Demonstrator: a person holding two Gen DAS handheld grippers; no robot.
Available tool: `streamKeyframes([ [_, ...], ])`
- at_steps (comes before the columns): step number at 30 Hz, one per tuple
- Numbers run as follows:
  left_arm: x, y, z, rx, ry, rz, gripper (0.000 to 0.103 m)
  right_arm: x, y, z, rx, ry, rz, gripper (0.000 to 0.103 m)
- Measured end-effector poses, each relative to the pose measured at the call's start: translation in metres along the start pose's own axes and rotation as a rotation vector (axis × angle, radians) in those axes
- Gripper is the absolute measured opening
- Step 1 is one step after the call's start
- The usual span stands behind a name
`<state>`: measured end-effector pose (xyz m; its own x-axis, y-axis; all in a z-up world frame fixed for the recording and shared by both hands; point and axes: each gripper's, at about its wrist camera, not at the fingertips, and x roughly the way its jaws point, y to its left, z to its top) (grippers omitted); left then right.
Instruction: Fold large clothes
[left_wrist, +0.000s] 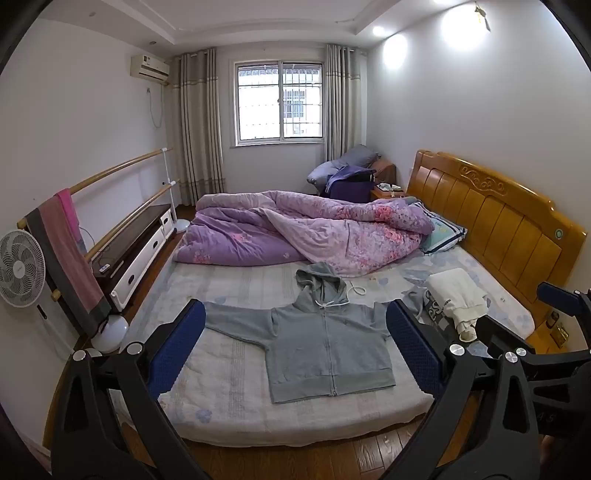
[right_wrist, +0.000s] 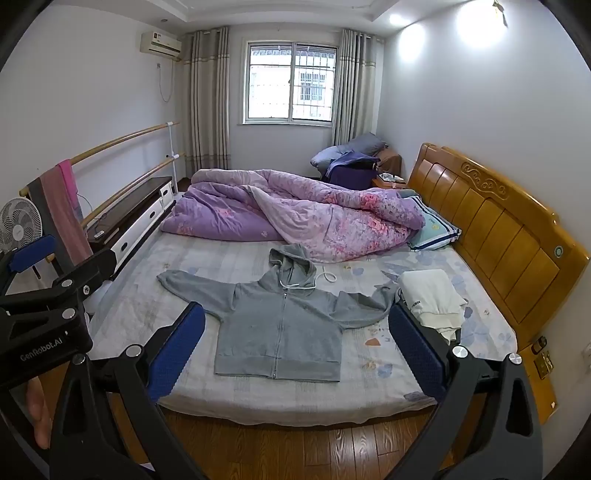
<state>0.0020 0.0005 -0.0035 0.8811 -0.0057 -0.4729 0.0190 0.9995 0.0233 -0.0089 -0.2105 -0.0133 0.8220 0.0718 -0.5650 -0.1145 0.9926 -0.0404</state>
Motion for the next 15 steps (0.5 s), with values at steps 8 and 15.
streamKeyframes([
  [8,0.007,0.006,-0.004,0.001,0.003,0.001,0.098,0.005,-0.003,0.003,0.007,0.009,0.003,0.096],
  [15,0.002,0.008,0.000,0.000,0.011,-0.003,0.098,0.011,-0.005,0.002,0.010,0.017,0.003,0.096],
])
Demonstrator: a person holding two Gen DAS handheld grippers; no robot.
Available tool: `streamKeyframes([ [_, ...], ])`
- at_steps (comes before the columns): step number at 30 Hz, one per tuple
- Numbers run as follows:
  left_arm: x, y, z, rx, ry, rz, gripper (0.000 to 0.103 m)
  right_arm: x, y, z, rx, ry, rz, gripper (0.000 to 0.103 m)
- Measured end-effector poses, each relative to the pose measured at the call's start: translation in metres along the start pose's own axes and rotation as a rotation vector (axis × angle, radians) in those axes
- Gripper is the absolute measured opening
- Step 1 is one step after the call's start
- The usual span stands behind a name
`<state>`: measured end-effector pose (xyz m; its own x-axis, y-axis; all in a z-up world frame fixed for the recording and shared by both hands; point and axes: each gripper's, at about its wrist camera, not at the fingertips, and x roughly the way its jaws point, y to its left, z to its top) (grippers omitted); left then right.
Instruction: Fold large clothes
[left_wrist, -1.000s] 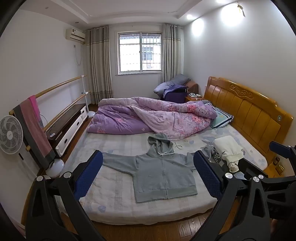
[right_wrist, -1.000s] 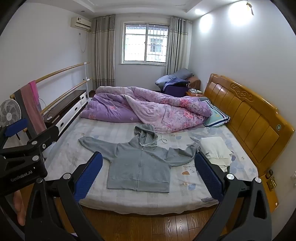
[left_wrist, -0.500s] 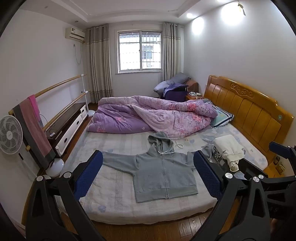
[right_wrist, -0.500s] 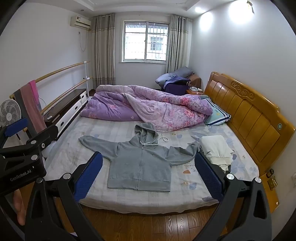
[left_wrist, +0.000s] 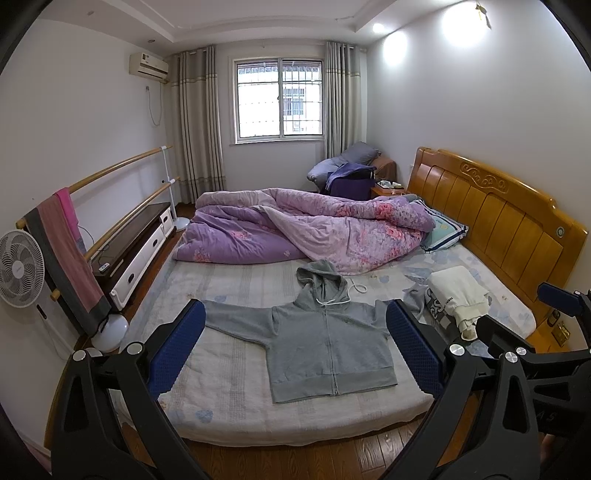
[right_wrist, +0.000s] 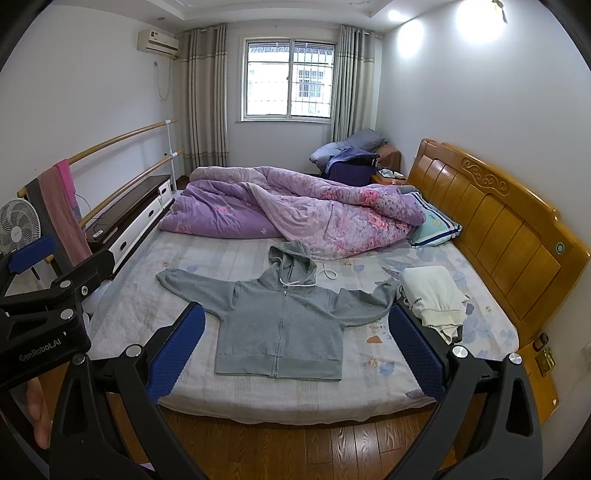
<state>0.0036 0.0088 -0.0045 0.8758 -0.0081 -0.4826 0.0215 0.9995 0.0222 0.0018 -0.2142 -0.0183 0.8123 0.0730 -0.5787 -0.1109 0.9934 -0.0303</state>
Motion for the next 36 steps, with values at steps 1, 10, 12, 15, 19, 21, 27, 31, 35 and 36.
streamKeyframes([
  [1,0.000,0.000,0.000,0.000,0.000,0.001,0.098,0.000,0.000,-0.001,0.000,0.000,0.000,0.096],
  [10,0.011,0.001,-0.001,0.006,0.009,-0.001,0.098,0.005,0.014,0.002,0.004,0.011,-0.005,0.096],
  [12,0.011,0.000,-0.001,0.008,0.010,0.000,0.098,0.006,0.017,0.002,0.006,0.012,-0.004,0.096],
  [15,0.014,0.001,-0.001,0.008,0.013,-0.003,0.098,0.007,0.017,0.003,0.007,0.015,-0.006,0.096],
  [19,0.016,0.001,-0.002,0.005,0.014,-0.003,0.098,0.011,0.020,0.003,0.009,0.018,-0.005,0.096],
  [21,0.020,0.003,-0.003,0.001,0.018,-0.004,0.098,0.013,0.022,0.002,0.009,0.018,-0.005,0.096],
  [27,0.040,0.009,-0.005,-0.005,0.043,-0.005,0.098,0.029,0.024,0.002,0.013,0.049,0.006,0.096],
  [31,0.052,0.008,-0.004,-0.007,0.050,-0.007,0.098,0.043,0.023,0.004,0.006,0.062,0.008,0.096],
  [35,0.070,0.005,-0.002,-0.007,0.072,0.009,0.098,0.063,0.018,0.006,0.010,0.076,0.029,0.096],
  [36,0.076,0.003,-0.001,-0.008,0.078,0.017,0.098,0.070,0.016,0.008,0.010,0.080,0.040,0.096],
])
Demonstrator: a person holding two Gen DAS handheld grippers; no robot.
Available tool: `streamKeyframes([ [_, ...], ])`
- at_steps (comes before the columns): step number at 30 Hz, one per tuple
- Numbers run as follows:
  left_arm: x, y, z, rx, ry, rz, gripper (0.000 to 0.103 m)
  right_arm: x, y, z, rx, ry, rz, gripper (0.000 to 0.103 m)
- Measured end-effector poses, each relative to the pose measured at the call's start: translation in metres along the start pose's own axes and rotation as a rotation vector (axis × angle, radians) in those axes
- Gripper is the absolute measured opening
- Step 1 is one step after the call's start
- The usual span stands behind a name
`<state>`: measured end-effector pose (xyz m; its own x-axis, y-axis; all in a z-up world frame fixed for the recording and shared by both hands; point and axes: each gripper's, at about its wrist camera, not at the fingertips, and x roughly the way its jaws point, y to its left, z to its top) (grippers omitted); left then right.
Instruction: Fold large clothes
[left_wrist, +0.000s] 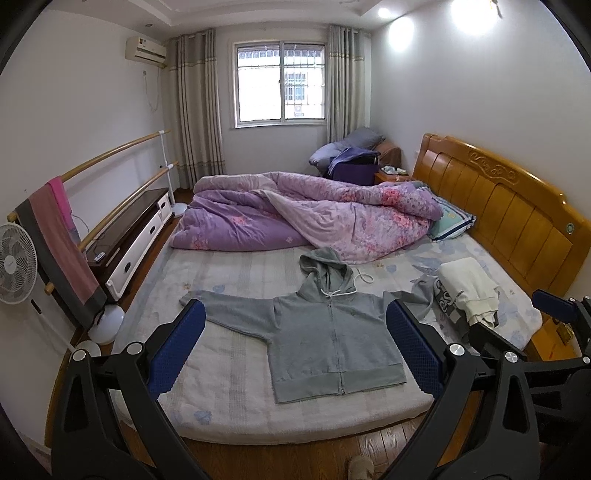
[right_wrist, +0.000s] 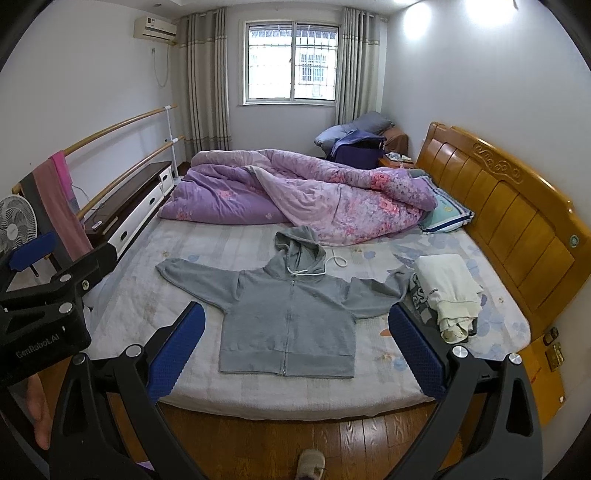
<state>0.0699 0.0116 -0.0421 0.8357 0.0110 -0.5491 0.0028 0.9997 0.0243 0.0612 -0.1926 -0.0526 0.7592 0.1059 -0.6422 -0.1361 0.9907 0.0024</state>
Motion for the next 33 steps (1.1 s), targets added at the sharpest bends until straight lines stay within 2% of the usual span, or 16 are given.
streamKeyframes([
  [6,0.042,-0.011,0.011,-0.005,0.007,0.065,0.098,0.055,-0.019,0.020,-0.011,0.012,0.082,0.096],
  [10,0.087,-0.024,0.030,-0.023,0.037,0.107,0.098,0.095,-0.030,0.045,-0.067,0.021,0.130,0.096],
  [16,0.158,-0.047,0.063,-0.048,0.089,0.137,0.098,0.160,-0.053,0.083,-0.128,0.049,0.210,0.096],
  [21,0.210,-0.055,0.077,-0.054,0.143,0.140,0.098,0.211,-0.060,0.096,-0.141,0.091,0.241,0.096],
  [26,0.267,-0.042,0.074,-0.064,0.219,0.150,0.098,0.265,-0.045,0.095,-0.135,0.161,0.256,0.096],
  [30,0.314,-0.006,0.058,-0.118,0.304,0.145,0.098,0.305,-0.025,0.093,-0.125,0.217,0.250,0.096],
  [33,0.347,0.029,0.045,-0.185,0.338,0.120,0.098,0.337,-0.002,0.093,-0.134,0.226,0.204,0.096],
])
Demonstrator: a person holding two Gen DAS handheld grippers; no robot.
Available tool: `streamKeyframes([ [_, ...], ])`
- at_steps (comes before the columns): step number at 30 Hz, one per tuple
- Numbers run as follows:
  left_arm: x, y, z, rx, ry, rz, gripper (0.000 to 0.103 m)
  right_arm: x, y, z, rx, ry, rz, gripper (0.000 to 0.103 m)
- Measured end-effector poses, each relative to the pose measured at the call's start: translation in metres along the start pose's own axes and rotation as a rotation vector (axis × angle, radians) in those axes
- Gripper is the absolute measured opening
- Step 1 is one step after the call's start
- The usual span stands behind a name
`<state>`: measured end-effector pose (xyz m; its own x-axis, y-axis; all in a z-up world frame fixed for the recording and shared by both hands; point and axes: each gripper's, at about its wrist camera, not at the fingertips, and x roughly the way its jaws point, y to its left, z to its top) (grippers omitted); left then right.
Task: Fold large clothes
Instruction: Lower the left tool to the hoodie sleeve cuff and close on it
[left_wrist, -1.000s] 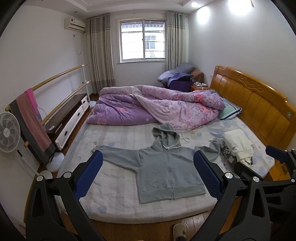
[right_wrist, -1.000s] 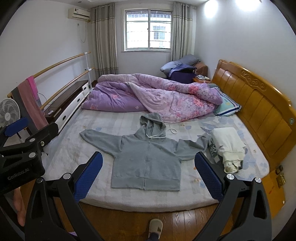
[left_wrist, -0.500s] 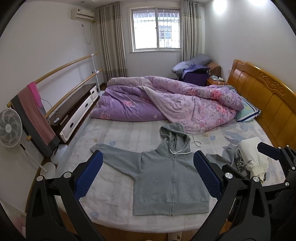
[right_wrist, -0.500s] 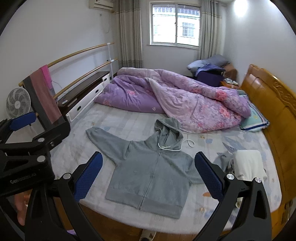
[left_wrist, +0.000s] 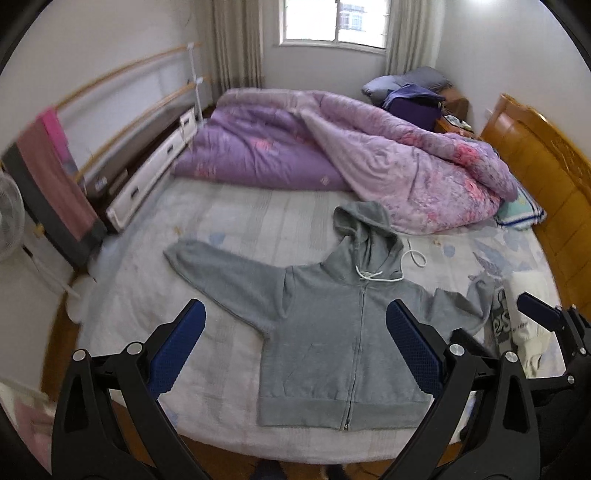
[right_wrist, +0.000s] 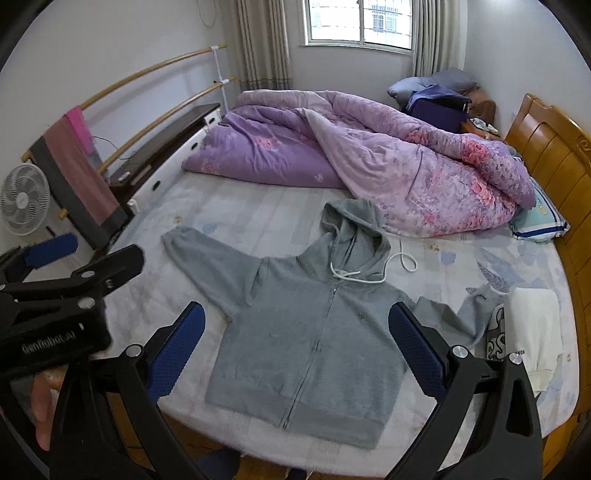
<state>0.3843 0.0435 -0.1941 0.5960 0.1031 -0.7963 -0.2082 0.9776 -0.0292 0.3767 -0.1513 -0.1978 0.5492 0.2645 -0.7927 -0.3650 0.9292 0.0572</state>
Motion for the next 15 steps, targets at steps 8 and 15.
streamKeyframes([
  [8,0.131,0.119,0.019,-0.119,0.132,-0.053,0.098,0.100,0.030,0.019,0.097,0.069,-0.145,0.096],
  [15,0.239,0.216,0.037,-0.188,0.183,0.024,0.098,0.187,0.052,0.022,0.122,0.136,-0.233,0.096],
])
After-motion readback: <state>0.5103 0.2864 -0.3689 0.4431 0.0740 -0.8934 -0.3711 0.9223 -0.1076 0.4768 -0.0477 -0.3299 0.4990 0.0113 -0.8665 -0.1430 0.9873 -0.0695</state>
